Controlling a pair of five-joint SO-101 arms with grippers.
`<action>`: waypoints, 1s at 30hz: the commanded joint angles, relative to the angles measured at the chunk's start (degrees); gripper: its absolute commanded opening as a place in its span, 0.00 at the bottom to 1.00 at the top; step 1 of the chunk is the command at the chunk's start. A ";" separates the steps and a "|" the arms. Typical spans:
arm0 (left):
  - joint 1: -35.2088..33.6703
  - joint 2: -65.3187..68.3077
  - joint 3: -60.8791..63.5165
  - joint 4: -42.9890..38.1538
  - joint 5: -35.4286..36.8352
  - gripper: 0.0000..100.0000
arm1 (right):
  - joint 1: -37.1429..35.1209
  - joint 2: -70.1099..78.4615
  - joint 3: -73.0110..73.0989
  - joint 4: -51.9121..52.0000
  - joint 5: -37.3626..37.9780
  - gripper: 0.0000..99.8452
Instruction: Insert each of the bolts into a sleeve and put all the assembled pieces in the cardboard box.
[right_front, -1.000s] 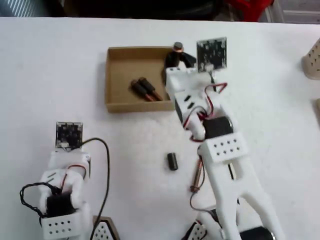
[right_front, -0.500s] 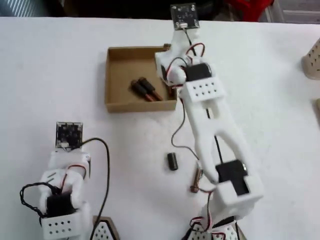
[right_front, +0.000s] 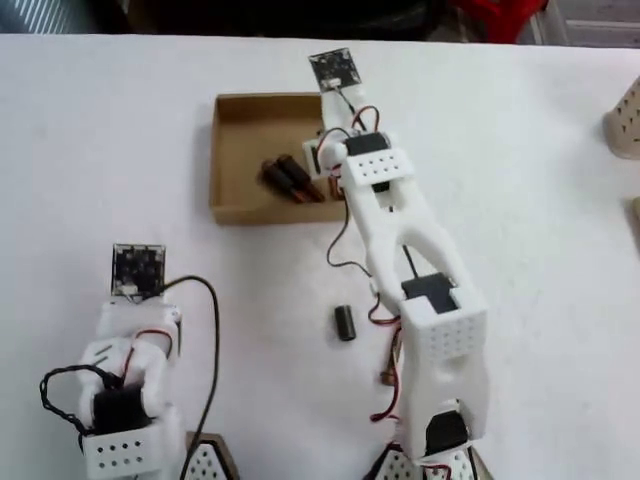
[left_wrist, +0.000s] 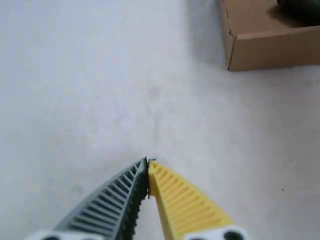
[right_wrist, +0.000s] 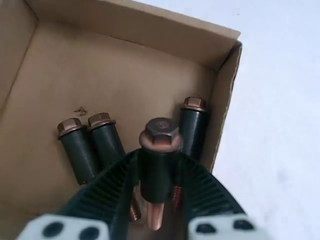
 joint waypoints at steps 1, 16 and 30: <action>-0.40 -0.48 -0.09 0.35 -0.62 0.02 | -0.84 0.22 -3.87 -3.38 1.05 0.02; -0.40 -0.48 -0.09 0.26 -0.62 0.02 | -2.68 2.42 -3.69 -2.42 7.47 0.14; -0.66 -0.48 -0.09 0.09 -0.62 0.02 | -2.42 -14.55 -3.43 14.37 7.38 0.01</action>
